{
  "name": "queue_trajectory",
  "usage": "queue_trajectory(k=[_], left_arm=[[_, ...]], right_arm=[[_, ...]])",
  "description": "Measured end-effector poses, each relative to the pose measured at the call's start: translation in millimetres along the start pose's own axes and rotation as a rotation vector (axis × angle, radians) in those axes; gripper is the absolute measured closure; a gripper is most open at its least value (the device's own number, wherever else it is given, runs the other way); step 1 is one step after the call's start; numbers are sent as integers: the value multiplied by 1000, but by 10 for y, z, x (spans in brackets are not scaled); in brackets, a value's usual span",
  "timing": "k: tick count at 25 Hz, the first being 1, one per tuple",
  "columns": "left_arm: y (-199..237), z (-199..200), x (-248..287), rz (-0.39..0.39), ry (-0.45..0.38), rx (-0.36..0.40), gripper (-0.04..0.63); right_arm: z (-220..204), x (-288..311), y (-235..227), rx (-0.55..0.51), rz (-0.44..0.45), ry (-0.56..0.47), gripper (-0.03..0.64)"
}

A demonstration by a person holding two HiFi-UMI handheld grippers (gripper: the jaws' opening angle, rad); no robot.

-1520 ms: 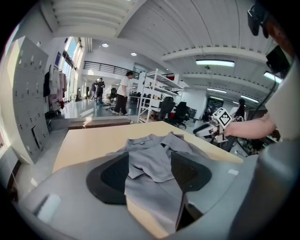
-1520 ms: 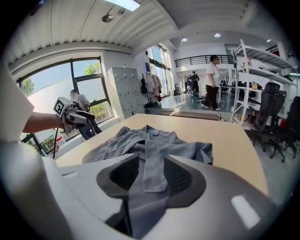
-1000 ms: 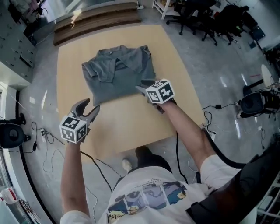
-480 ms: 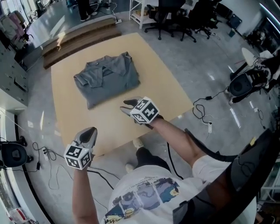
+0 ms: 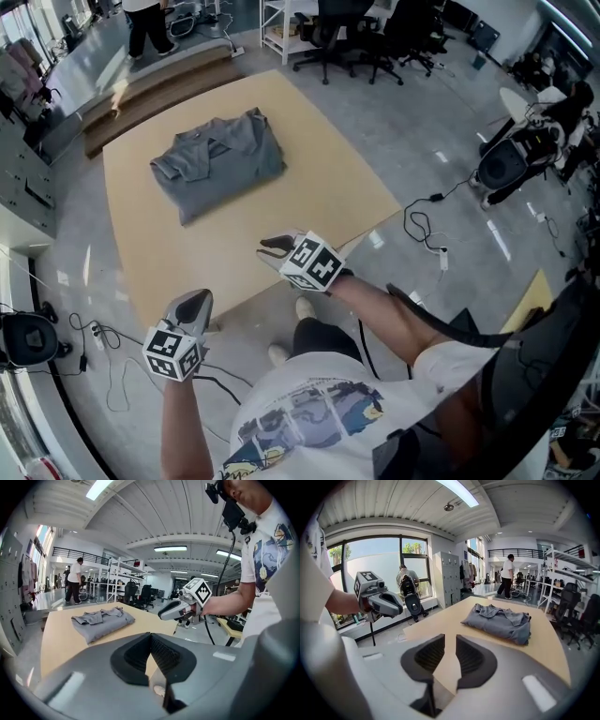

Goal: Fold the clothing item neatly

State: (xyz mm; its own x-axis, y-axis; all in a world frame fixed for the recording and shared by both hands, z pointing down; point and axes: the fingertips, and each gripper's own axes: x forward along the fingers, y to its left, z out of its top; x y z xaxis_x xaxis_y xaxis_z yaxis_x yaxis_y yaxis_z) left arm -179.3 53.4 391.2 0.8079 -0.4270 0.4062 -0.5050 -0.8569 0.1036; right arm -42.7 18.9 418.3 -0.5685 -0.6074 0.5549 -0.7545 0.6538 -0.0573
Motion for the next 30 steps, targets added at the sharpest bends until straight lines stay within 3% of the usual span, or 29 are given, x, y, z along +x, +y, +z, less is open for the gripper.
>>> queue_trajectory(k=[9, 17, 21, 30], left_arm=[[-429, 25, -91, 8, -22, -15, 588], [-1018, 49, 100, -21, 1, -11, 588], [-1354, 80, 137, -27, -16, -28, 588], [-1875, 72, 127, 0, -33, -34, 588]], right_arm=[[-173, -310, 366, -47, 28, -6, 572], [-380, -828, 488, -56, 49, -18, 586], [-517, -1122, 547, -109, 46, 4, 589], [-736, -1534, 710, -138, 61, -19, 598]])
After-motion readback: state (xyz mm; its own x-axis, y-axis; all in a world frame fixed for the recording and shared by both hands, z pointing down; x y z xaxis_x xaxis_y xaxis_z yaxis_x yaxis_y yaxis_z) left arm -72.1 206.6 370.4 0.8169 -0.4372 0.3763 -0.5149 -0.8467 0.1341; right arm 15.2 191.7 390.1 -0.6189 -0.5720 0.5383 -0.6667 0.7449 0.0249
